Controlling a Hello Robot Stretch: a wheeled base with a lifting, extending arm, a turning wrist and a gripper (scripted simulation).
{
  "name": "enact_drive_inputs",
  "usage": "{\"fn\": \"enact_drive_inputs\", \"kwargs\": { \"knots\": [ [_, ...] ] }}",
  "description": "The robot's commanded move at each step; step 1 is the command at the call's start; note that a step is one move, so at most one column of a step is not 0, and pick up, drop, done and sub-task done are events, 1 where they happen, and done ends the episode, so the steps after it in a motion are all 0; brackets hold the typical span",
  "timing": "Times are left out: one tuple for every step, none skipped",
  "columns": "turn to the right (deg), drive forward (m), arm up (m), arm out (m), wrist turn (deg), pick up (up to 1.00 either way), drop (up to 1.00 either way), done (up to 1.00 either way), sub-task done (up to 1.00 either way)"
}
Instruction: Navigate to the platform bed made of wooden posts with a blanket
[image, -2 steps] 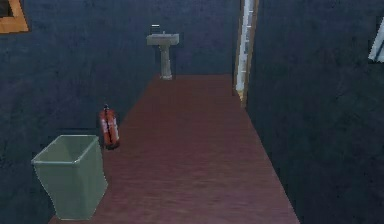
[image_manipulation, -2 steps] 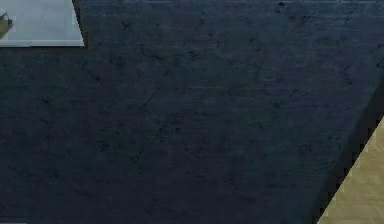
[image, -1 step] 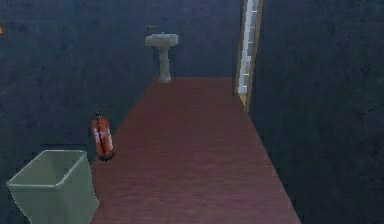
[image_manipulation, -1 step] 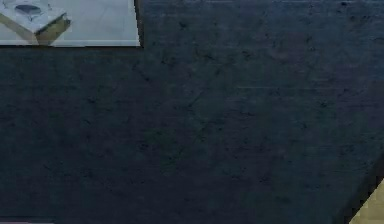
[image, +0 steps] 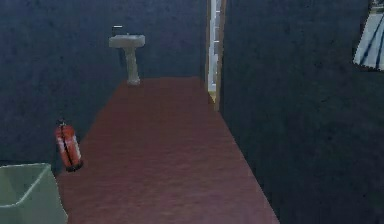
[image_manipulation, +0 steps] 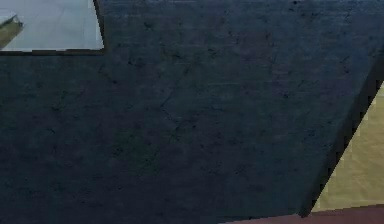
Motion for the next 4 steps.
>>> {"fn": "enact_drive_inputs", "kwargs": {
  "knots": [
    [0.0,1.00,0.00,0.00,0.0,0.00,0.00,0.00,0.00],
    [0.0,1.00,0.00,0.00,0.0,0.00,0.00,0.00,0.00],
    [0.0,1.00,0.00,0.00,0.0,0.00,0.00,0.00,0.00],
    [0.0,0.60,0.00,0.00,0.0,0.00,0.00,0.00,0.00]
  ]
}}
